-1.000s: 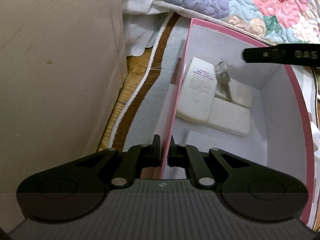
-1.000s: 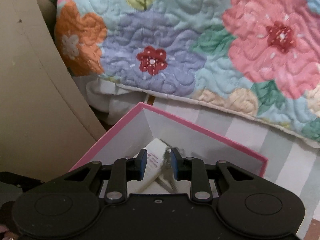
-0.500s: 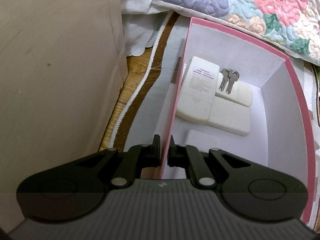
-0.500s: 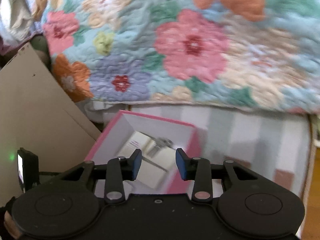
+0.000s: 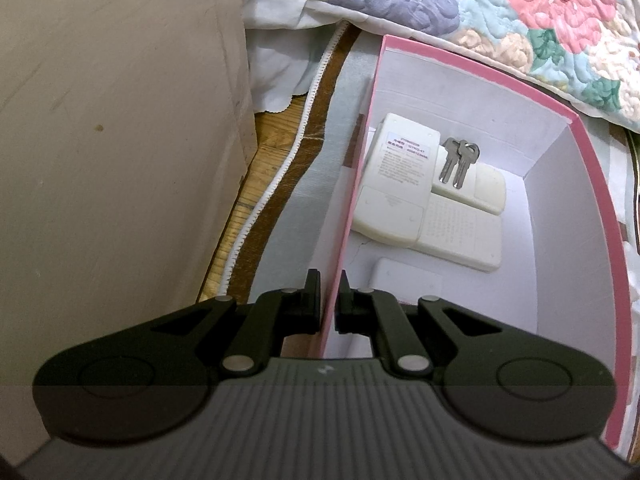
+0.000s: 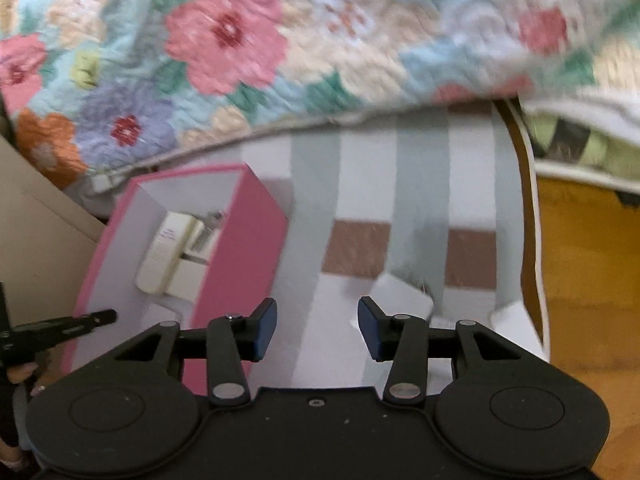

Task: Organize rigid objects
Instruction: 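Move the right tool to the pile and grasp the white charger cube, then lower the charger cube into the pink box and open the right tool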

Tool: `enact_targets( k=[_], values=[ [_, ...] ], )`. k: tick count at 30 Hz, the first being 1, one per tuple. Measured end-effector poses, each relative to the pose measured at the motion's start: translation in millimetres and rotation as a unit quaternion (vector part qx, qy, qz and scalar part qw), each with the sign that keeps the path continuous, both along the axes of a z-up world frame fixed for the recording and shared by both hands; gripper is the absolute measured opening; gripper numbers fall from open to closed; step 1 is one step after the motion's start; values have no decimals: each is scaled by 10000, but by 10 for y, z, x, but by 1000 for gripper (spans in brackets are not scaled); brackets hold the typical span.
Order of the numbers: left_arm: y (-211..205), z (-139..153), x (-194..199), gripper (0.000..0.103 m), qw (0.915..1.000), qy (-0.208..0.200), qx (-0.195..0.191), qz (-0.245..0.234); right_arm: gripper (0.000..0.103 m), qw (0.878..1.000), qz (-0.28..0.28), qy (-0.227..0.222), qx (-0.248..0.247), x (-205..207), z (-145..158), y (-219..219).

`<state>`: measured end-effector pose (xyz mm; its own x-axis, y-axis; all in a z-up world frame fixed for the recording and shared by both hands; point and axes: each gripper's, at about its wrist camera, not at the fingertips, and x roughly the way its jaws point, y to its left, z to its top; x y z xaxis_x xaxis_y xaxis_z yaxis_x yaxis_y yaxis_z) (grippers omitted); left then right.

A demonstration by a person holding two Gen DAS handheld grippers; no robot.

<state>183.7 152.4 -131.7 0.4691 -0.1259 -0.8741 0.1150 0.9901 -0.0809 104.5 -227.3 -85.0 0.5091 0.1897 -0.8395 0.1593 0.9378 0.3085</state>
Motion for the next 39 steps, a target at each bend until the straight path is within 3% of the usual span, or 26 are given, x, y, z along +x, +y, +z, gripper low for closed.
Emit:
enact_targets(
  k=[2, 4, 5, 10, 20, 23, 24, 25, 32, 39],
  values=[
    [8, -1, 4, 6, 10000, 23, -27, 22, 56, 9995, -209, 256, 4, 46, -144, -43],
    [9, -2, 2, 6, 10000, 27, -26, 20, 72, 9969, -529, 573, 35, 107, -300, -104],
    [9, -1, 1, 6, 10000, 27, -21, 18, 75, 9942, -725, 789, 103, 140, -381, -142],
    [1, -7, 4, 6, 10000, 59, 10, 5, 75, 9840, -1250, 1188, 457, 245, -659, -285],
    [-2, -2, 2, 7, 10000, 54, 16, 8, 74, 9823, -1254, 1389, -56, 578, -934, -219],
    [17, 9, -5, 8, 10000, 55, -60, 46, 69, 9798, -1274, 1538, 23, 575, -1041, -207],
    [21, 11, -6, 8, 10000, 52, -63, 45, 62, 9815, -1232, 1460, -111, 559, -1030, -179],
    [29, 11, -7, 8, 9999, 53, -71, 51, 61, 9835, -1123, 1399, -246, 550, -1019, -155],
    [34, 15, -11, 8, 9999, 59, -85, 49, 61, 9902, -844, 1023, -441, 403, -896, -116],
    [20, 11, -41, 6, 9999, -28, -87, 82, 61, 9966, -292, 240, -729, 207, -489, 154]
  ],
)
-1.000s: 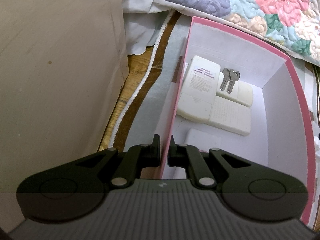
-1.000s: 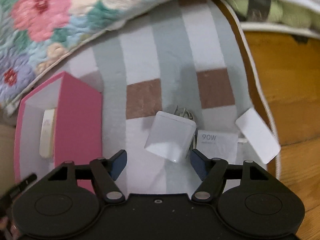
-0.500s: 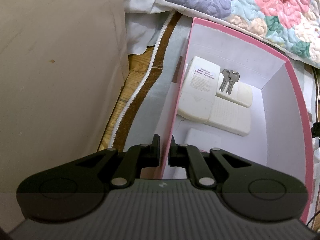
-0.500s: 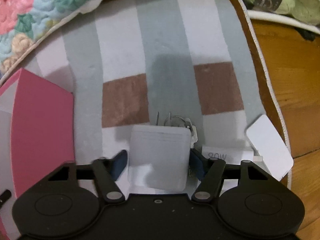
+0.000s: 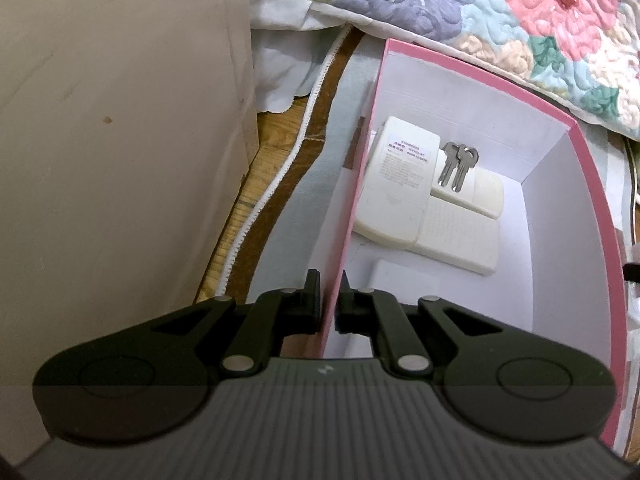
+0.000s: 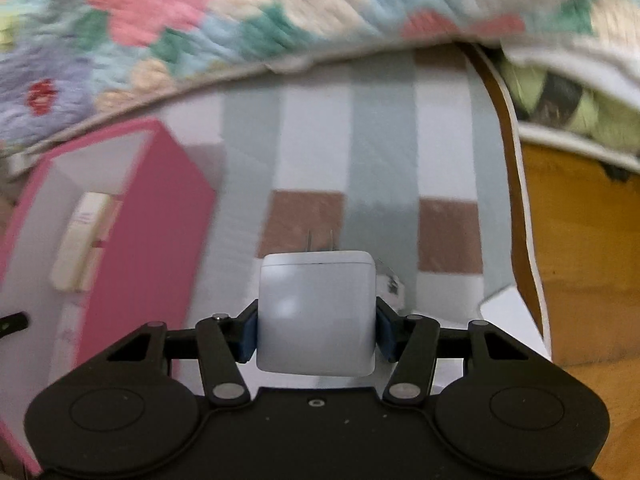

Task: Organize rigid objects
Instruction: 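Lower the charger cube into the pink box and open the right tool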

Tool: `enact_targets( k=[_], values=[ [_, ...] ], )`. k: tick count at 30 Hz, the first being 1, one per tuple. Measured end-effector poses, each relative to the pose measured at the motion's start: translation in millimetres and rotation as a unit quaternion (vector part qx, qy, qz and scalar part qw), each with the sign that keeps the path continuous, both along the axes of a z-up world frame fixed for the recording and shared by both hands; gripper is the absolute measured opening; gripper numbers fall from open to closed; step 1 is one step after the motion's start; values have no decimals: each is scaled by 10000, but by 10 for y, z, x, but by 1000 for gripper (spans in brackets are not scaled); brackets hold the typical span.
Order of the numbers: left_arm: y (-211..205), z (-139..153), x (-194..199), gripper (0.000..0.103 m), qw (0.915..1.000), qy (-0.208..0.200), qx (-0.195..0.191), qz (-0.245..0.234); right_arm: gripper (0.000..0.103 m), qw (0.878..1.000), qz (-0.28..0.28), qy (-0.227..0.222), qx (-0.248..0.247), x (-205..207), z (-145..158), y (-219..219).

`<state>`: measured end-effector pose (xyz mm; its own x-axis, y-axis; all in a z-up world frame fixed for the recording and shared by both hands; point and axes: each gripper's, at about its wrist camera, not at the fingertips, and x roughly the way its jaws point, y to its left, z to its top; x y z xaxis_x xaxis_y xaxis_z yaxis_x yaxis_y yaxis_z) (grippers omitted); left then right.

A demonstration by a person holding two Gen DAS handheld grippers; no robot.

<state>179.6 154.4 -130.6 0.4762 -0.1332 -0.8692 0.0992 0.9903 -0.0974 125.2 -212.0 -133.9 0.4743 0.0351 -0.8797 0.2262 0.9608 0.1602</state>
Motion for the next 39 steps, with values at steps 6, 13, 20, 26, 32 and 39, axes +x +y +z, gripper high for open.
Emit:
enact_targets(
  k=[6, 13, 20, 26, 32, 39],
  values=[
    [70, -5, 33, 7, 9996, 127, -238, 61, 61, 9929, 1017, -613, 118, -118, 516, 517],
    [87, -14, 48, 7, 9993, 156, -322, 71, 61, 9555, 2794, -915, 226, -94, 773, 1398],
    [89, -18, 51, 7, 9994, 126, -317, -5, 61, 9119, 4097, 2, 250, 236, 385, 2056],
    [102, -23, 53, 7, 9993, 119, -347, -26, 61, 8784, 4610, 1254, -165, 646, -6, 2221],
    [89, -27, 57, 7, 9994, 115, -324, -67, 60, 8722, 4427, 2077, -116, 763, -333, 2314],
    [82, -30, 61, 7, 9994, 115, -300, -121, 60, 8581, 4562, 2305, -496, 665, -538, 2532]
  ],
)
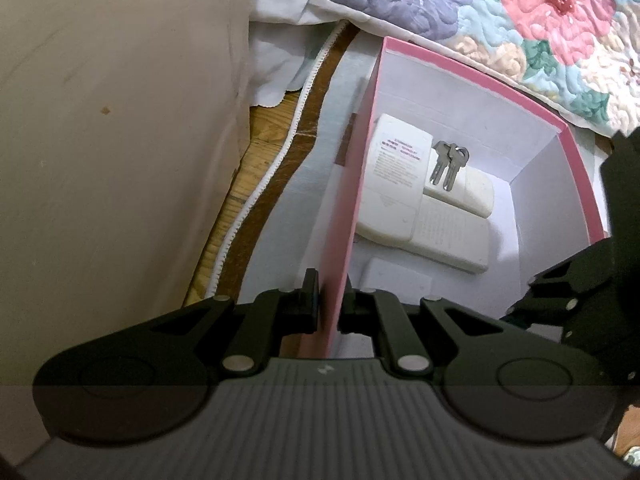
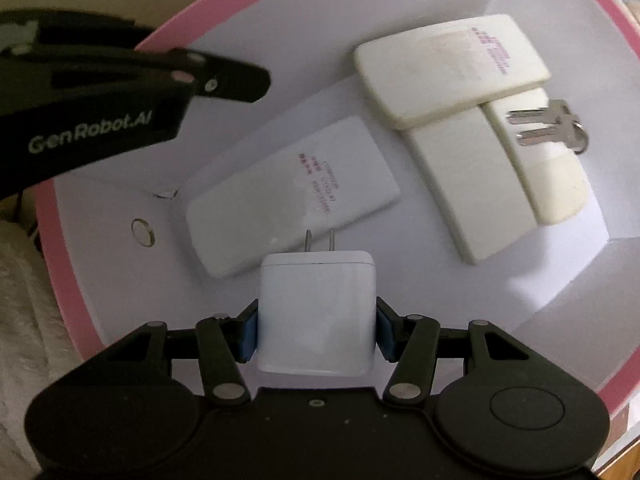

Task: Organize rigid objects
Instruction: 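Lower the charger cube into the pink box and open the right tool, then return the right tool to the pile and grasp the small white block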

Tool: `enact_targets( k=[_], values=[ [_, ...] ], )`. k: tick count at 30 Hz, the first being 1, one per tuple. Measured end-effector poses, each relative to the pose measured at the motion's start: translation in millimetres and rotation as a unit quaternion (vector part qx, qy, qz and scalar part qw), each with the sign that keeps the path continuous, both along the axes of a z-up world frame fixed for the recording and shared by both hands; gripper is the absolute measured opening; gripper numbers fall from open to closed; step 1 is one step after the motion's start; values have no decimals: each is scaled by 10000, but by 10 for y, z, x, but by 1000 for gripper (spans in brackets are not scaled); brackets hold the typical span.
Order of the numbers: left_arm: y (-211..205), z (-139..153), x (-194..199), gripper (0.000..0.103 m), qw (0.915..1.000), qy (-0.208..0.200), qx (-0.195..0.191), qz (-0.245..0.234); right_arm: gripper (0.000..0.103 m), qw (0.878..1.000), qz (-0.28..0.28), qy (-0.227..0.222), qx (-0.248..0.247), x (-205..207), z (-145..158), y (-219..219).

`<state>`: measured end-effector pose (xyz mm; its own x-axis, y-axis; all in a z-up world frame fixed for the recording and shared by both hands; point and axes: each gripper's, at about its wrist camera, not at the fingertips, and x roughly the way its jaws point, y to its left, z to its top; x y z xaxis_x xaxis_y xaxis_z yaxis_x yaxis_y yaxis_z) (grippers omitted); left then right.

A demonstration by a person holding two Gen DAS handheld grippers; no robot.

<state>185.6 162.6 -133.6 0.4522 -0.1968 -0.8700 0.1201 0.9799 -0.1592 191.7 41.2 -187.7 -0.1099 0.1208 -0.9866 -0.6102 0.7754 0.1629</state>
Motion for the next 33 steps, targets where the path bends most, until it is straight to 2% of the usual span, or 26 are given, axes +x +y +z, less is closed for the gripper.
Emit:
enact_targets(
  k=[7, 15, 16, 18, 23, 24, 26, 33],
  values=[
    [9, -2, 2, 8, 10000, 23, -24, 8, 61, 9993, 325, -143, 97, -66, -22, 116],
    [13, -14, 7, 8, 10000, 39, -5, 4, 61, 9948, 703, -202, 712, -28, -15, -14],
    [15, -24, 8, 8, 10000, 55, -3, 7, 66, 9947, 656, -219, 767, -20, -6, -32],
    [17, -38, 8, 8, 10000, 80, 8, 16, 69, 9951, 515, -175, 828, 35, 13, -84],
    [0, -42, 19, 8, 10000, 79, 22, 16, 69, 9945, 91, -46, 1040, 145, 72, -286],
    [-1, -41, 18, 8, 10000, 77, 24, 15, 64, 9940, 31, -40, 1091, 144, 73, -316],
    [-2, -41, 18, 8, 10000, 78, 21, 16, 64, 9931, -53, -88, 1165, 137, 81, -367],
    [0, -38, 15, 7, 10000, 70, 42, 6, 63, 9924, 120, -329, 1182, 87, 115, -298]
  ],
)
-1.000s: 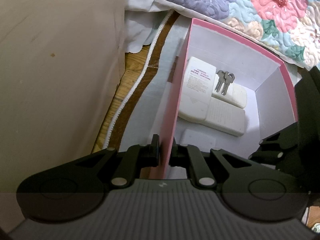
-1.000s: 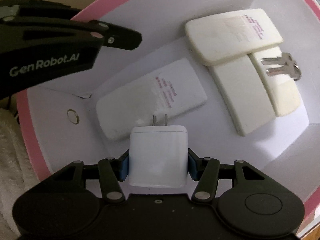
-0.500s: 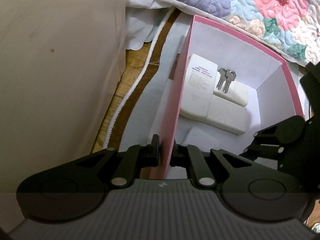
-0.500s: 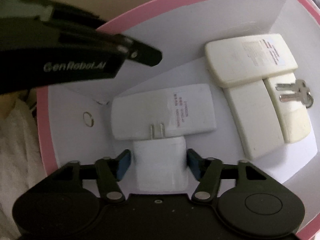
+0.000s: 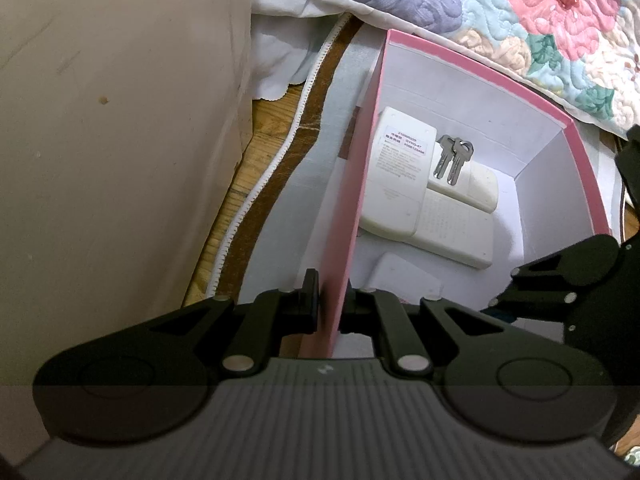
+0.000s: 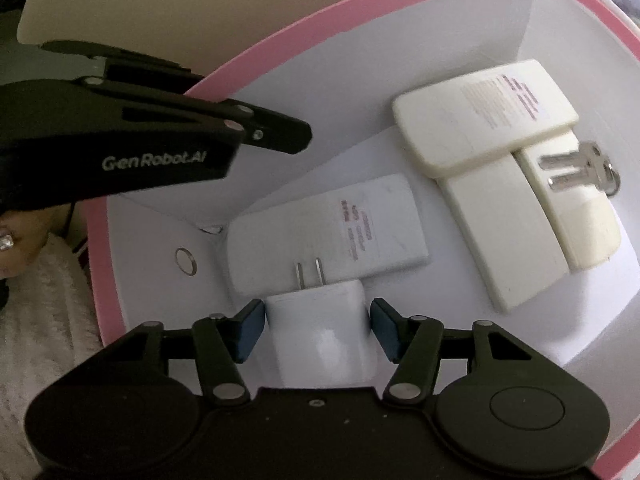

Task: Organize rigid objects
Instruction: 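Return the right tool to the pile and grasp the small white block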

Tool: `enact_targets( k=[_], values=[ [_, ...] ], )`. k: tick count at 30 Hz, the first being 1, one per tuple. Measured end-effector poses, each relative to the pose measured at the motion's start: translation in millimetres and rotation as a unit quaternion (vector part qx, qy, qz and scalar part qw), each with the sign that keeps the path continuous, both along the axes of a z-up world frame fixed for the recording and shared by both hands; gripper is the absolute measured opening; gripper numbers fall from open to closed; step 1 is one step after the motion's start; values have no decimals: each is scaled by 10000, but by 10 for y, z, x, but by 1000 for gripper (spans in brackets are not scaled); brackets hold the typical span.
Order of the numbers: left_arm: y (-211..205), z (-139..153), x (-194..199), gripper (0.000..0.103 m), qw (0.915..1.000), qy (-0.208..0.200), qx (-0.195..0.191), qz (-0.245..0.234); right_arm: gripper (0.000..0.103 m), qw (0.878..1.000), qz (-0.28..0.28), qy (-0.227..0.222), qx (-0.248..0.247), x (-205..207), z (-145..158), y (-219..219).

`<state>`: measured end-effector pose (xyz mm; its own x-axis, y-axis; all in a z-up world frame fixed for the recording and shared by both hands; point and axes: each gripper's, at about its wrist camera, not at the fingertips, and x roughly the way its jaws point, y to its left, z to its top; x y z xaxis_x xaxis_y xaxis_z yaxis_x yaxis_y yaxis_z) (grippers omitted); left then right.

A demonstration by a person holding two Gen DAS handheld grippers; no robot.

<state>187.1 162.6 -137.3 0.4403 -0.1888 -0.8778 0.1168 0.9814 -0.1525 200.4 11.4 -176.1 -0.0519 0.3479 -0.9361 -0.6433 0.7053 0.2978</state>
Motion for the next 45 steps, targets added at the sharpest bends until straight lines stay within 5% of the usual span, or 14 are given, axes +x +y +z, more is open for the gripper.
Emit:
enact_targets(
  k=[15, 21, 27, 32, 37, 45],
  values=[
    [5, 2, -1, 7, 10000, -3, -4, 7, 60, 9980, 406, -476, 48, -97, 60, 167],
    [14, 1, -6, 8, 10000, 4, -26, 24, 61, 9990, -232, -238, 306, -37, 172, -77],
    [18, 7, -12, 8, 10000, -2, -6, 25, 61, 9893, -934, -465, 1022, -177, 615, -679],
    [2, 17, -14, 8, 10000, -10, 43, 39, 61, 9704, -1693, -1074, 1349, -466, 1132, -1347],
    [-25, 21, -20, 6, 9999, -32, 110, 47, 61, 9428, -2831, -1435, 1023, -762, 1374, -2060],
    [-38, 23, -27, 6, 9998, -49, 184, 45, 61, 8774, -4607, -927, 963, -1147, 660, -2679]
  ],
)
